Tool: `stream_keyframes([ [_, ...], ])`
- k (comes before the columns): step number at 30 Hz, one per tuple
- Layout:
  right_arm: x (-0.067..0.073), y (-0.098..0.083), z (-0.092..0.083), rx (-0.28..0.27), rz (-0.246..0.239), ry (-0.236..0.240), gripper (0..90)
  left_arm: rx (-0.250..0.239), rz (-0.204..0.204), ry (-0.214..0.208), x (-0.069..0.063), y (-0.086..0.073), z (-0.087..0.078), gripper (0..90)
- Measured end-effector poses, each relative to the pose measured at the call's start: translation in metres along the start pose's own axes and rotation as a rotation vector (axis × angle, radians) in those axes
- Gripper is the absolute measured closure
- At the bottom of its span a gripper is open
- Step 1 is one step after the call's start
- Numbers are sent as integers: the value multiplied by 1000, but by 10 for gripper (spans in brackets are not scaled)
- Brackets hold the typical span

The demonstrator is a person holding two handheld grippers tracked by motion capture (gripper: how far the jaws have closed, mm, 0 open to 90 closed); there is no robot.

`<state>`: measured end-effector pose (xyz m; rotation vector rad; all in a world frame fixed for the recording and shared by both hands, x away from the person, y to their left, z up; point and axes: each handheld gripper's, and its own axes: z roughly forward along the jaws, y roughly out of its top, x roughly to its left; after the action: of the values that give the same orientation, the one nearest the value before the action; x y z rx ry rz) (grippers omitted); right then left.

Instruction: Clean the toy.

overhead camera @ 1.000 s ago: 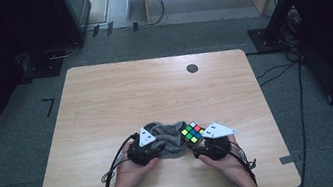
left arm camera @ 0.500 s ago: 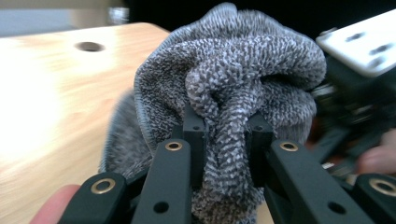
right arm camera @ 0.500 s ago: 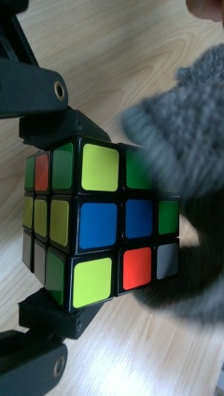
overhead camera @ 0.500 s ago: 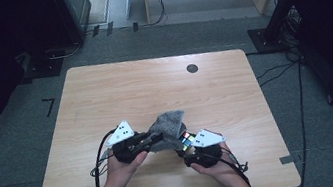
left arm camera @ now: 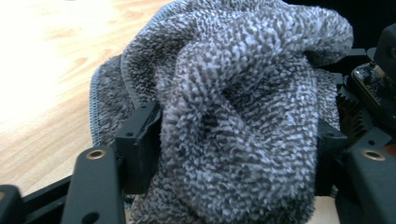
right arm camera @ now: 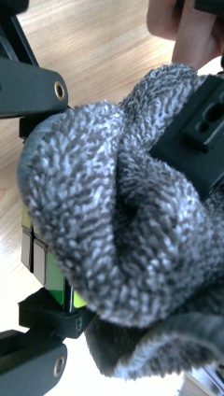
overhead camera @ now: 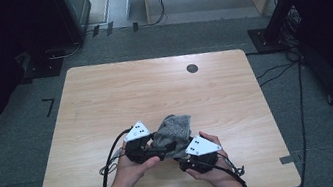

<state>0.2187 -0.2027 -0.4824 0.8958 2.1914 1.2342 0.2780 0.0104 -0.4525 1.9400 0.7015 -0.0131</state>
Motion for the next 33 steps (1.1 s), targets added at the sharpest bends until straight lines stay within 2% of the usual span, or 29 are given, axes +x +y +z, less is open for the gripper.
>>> stream_keyframes([
  [2, 1, 0, 0, -1, -7, -11, 345, 9, -17, -39, 3, 1, -1, 461],
  [6, 1, -1, -1, -17, -21, -7, 345, -3, -43, -80, 11, 2, -8, 625],
  [7, 2, 0, -1, -21, -22, -5, 345, -8, -45, -79, 13, 3, -10, 648],
  [11, 1, -1, 0, -25, -22, 0, 345, -35, -47, -23, 16, 3, -17, 696],
  [13, 0, -1, 0, -25, -11, 4, 345, -56, -36, -69, 11, 3, -18, 701],
  [14, 0, 0, 0, -25, -7, 4, 345, -59, -5, -99, 4, 3, -16, 699],
  [16, -2, 0, 1, -20, -7, 5, 345, -36, 81, -29, -9, 4, -12, 691],
  [17, -2, -1, 2, -10, -11, -2, 345, -26, 94, -8, -11, 4, -10, 692],
  [18, -2, -2, 2, -6, -16, -4, 345, -24, 87, 4, -10, 4, -10, 693],
  [20, -2, -2, 2, -7, -18, 0, 345, -17, 60, 70, -3, 2, -9, 695],
  [22, -1, -1, 2, -2, -20, -5, 345, -29, 2, 71, 6, 1, -12, 695],
  [23, -1, -1, 2, 1, -23, -6, 345, -31, -4, 80, 8, 1, -13, 696],
  [24, -2, -2, 2, 1, -25, -6, 345, -39, -5, 60, 8, 1, -14, 695],
  [25, -2, -3, 1, 3, -17, -7, 345, -47, 4, 14, 5, 2, -15, 694],
  [26, -3, -4, 1, 7, 0, -10, 345, -45, 12, 4, 3, 3, -14, 688],
  [28, -4, -5, 4, 15, 20, -14, 345, -19, 63, -3, -9, 4, -9, 677],
  [29, -3, -5, 6, 17, 23, -18, 345, -8, 77, 17, -12, 3, -7, 661],
  [30, -2, -5, 7, 18, 22, -19, 345, 5, 85, 54, -14, 3, -3, 656],
  [33, 4, -6, 11, 26, 7, -29, 345, 32, 67, 134, -6, 0, -1, 667],
])
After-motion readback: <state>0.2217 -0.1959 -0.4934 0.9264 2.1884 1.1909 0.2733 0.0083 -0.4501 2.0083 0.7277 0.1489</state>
